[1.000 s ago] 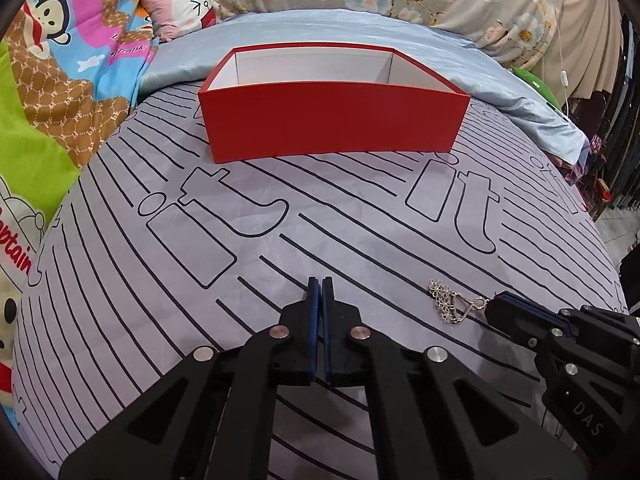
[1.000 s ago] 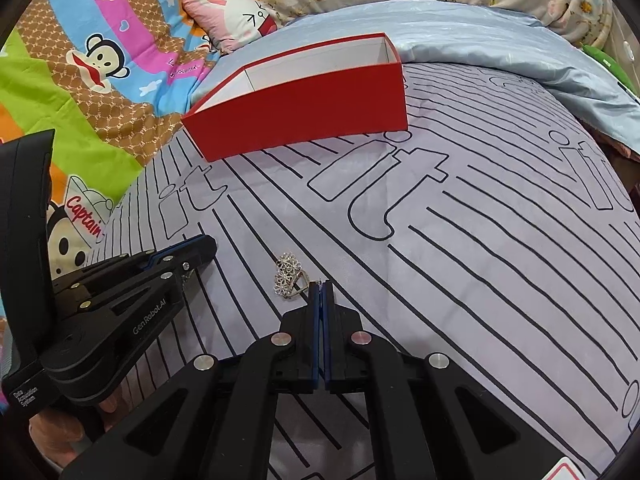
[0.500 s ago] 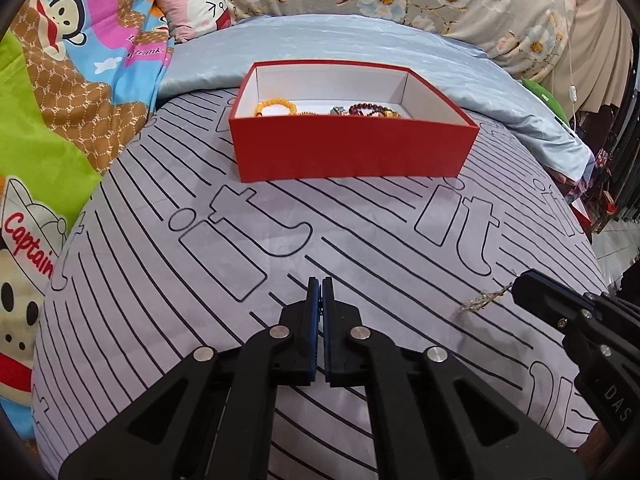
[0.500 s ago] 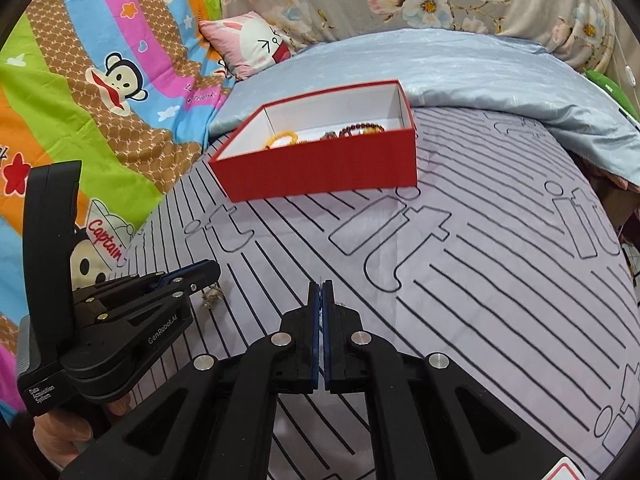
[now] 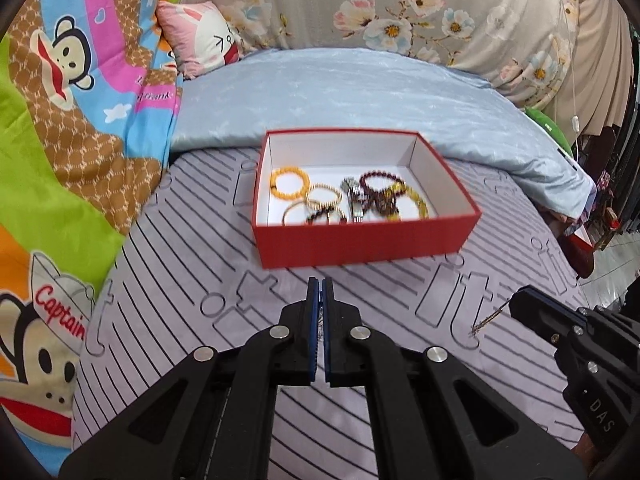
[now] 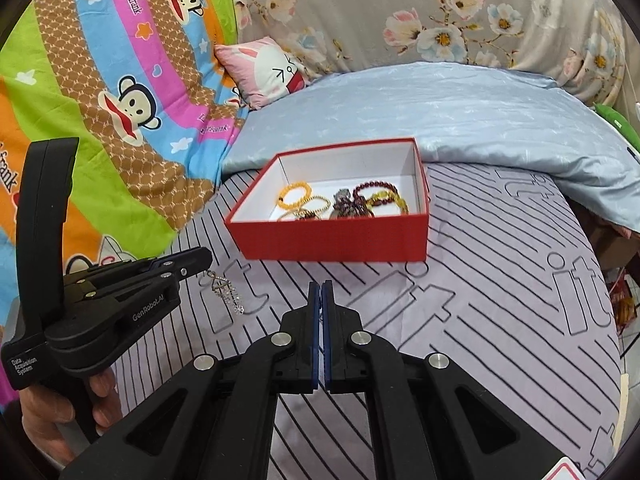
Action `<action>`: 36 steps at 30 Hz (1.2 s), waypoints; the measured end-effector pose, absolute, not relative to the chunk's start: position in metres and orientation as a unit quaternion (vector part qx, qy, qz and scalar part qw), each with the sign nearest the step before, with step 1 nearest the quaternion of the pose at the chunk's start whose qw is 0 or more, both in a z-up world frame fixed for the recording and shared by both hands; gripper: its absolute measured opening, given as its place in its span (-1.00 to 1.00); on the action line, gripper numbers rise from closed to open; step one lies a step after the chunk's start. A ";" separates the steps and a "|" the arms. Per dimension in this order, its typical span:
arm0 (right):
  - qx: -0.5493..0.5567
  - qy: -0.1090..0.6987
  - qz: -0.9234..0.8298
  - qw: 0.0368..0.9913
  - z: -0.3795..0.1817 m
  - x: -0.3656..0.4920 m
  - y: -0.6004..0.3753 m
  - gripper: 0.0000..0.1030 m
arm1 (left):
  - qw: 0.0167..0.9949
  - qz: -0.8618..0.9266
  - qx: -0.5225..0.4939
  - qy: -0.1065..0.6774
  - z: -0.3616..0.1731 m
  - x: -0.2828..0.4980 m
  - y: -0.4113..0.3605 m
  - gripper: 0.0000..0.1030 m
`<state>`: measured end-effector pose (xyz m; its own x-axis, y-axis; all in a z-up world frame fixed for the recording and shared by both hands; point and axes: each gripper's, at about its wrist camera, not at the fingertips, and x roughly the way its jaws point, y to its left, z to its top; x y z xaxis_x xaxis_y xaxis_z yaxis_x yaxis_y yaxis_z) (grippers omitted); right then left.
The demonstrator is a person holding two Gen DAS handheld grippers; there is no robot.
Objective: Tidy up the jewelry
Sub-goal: 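Carry the silver necklace and earring over the red box and lower them in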
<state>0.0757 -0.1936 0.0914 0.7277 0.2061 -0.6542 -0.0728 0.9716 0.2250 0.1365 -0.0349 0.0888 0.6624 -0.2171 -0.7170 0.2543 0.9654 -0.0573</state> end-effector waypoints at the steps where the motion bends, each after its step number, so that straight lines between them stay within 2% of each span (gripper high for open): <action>1: 0.090 0.358 0.076 0.926 0.095 0.080 -0.194 -0.97 | 0.913 -0.128 0.024 0.386 0.093 0.140 -0.035 -0.97; 11: 0.070 0.329 0.069 0.939 0.119 0.127 -0.199 -0.97 | 0.925 -0.116 0.027 0.360 0.122 0.186 -0.047 -0.97; 36: 0.084 0.352 0.071 0.930 0.103 0.248 -0.212 -0.97 | 0.924 -0.101 0.018 0.368 0.116 0.294 -0.067 -0.97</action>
<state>0.2480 -0.2122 0.1028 0.7423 0.1909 -0.6424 -0.0723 0.9758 0.2064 0.2936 -0.0670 0.1158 0.7091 -0.1733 -0.6835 0.2004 0.9789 -0.0402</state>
